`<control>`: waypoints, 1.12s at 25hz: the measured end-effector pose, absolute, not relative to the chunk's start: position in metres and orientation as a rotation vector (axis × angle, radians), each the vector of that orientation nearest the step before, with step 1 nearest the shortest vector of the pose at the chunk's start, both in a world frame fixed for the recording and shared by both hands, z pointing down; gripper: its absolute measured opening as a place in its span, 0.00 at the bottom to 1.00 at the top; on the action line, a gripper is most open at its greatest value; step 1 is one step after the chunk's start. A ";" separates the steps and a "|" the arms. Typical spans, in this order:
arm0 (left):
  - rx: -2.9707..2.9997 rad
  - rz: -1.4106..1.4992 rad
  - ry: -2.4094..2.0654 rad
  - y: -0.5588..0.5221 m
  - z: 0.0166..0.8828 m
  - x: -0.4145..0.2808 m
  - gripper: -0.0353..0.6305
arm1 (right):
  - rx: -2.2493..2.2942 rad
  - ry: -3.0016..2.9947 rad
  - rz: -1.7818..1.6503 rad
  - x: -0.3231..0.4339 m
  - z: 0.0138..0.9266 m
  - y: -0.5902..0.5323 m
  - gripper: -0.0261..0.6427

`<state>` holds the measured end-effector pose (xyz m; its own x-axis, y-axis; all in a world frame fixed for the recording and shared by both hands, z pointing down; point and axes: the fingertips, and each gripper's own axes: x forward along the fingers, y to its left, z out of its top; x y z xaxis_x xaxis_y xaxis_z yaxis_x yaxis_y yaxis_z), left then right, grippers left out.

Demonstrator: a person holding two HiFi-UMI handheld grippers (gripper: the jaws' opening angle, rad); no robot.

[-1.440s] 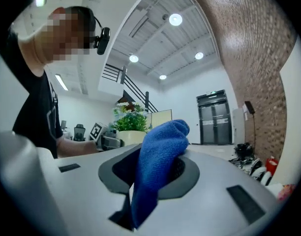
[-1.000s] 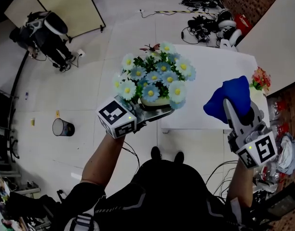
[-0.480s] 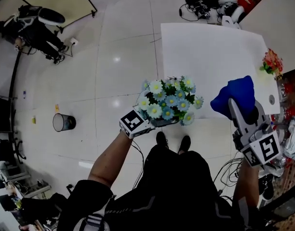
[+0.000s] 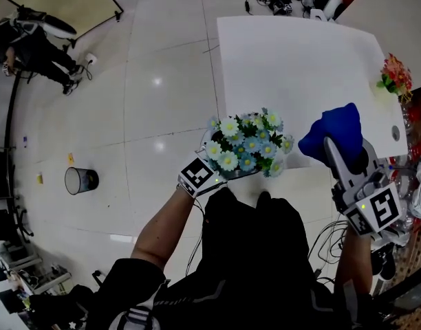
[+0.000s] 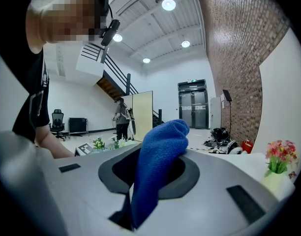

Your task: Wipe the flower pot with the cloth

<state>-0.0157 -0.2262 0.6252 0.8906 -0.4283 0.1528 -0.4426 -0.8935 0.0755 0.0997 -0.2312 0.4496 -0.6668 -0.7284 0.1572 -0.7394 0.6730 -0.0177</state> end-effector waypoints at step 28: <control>3.047 0.250 -0.650 -0.230 0.676 0.002 0.93 | 1.124 -2.677 0.093 0.104 0.493 -0.231 0.15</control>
<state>0.0025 -0.2305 0.6758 0.9008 -0.4040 0.1591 -0.4066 -0.9135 -0.0172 0.1037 -0.2309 0.4930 -0.6770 -0.6956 0.2404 -0.7107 0.7028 0.0322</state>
